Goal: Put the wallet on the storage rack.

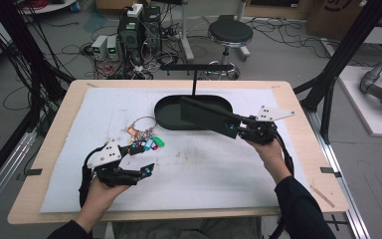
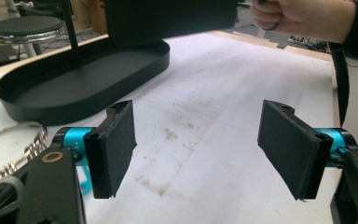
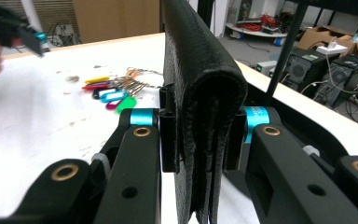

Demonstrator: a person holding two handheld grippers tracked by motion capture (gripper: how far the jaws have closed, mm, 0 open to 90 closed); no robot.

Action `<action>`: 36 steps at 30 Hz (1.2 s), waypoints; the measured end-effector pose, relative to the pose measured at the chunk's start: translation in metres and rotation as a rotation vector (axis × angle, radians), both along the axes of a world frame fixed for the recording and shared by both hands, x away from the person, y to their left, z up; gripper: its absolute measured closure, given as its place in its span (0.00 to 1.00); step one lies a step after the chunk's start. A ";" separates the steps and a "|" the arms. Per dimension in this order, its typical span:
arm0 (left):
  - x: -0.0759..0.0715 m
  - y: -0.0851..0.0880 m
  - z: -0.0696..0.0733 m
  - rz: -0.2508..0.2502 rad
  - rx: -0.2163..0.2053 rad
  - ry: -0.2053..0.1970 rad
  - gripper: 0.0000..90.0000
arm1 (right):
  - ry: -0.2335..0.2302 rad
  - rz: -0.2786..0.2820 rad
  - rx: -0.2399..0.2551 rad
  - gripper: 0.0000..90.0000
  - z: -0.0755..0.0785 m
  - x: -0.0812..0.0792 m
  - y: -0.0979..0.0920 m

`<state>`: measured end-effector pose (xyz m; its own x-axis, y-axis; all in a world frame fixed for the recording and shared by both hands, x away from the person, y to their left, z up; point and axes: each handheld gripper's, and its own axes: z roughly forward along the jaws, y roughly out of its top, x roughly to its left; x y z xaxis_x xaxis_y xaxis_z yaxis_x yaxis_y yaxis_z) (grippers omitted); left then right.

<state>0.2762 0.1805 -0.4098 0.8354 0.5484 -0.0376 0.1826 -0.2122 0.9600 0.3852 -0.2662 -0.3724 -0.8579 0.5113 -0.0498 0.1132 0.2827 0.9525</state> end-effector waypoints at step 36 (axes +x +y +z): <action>-0.006 0.013 -0.003 0.007 -0.026 -0.030 0.31 | 0.055 -0.074 -0.049 0.83 -0.027 0.098 0.056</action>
<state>0.2705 0.1939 -0.4132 0.8324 0.5535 -0.0274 0.1554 -0.1857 0.9702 0.4836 -0.2101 -0.3996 -0.8201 0.5714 -0.0300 0.1873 0.3176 0.9295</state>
